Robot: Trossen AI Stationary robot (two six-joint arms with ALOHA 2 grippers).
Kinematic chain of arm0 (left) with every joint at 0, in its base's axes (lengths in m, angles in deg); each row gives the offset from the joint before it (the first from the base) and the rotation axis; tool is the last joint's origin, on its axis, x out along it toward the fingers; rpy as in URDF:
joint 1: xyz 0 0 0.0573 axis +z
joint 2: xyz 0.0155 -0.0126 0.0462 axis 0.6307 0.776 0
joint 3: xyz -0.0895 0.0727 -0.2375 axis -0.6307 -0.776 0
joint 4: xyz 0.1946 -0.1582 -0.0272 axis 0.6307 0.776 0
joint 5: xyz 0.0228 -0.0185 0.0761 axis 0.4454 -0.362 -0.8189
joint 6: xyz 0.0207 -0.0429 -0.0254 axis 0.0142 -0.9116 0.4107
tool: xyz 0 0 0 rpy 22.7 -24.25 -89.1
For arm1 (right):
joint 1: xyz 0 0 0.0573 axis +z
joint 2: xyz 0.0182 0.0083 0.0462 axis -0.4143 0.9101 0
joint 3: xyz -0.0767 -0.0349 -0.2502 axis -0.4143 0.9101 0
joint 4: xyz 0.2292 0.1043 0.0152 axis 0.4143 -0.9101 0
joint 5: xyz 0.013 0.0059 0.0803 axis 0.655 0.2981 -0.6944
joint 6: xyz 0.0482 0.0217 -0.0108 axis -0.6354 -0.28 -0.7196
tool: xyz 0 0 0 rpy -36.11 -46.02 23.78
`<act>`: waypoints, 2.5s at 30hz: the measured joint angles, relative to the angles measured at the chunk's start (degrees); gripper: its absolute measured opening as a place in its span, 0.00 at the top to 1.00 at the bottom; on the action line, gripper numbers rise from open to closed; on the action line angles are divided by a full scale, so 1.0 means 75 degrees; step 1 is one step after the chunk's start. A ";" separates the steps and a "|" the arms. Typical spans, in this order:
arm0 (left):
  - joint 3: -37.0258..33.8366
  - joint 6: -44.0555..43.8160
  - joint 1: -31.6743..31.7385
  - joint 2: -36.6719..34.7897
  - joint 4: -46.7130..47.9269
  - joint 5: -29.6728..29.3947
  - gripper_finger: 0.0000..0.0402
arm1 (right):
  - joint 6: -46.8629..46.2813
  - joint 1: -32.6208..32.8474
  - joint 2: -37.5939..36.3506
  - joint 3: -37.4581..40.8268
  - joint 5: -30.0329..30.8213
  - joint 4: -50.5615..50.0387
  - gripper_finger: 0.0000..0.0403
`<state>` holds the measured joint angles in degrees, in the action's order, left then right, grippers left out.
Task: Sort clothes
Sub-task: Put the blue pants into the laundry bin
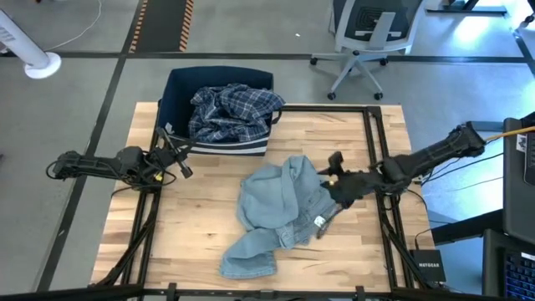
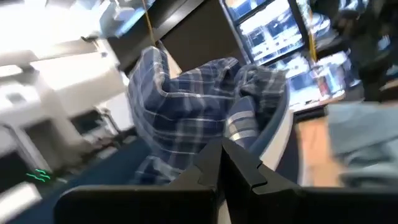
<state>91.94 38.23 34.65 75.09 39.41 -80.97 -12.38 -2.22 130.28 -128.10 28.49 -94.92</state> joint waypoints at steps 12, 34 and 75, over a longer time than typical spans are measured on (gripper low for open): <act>0.0049 -0.2876 0.0000 0.0148 -0.1387 0.2276 1.00 | -0.0384 0.1051 -0.1805 0.3560 0.1668 0.3565 0.47; 0.3428 -0.3279 -0.0485 0.6311 -0.0739 0.2084 1.00 | -0.0395 0.1032 -0.1786 0.3905 0.2286 0.3310 0.47; 0.4944 -0.5129 -0.1918 0.8941 0.0186 0.3007 0.56 | -0.1076 0.1031 -0.1713 0.3902 0.2789 0.2972 0.47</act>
<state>129.02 -0.24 20.27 142.15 40.80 -58.41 -20.45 5.51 117.43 -98.83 49.41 -72.63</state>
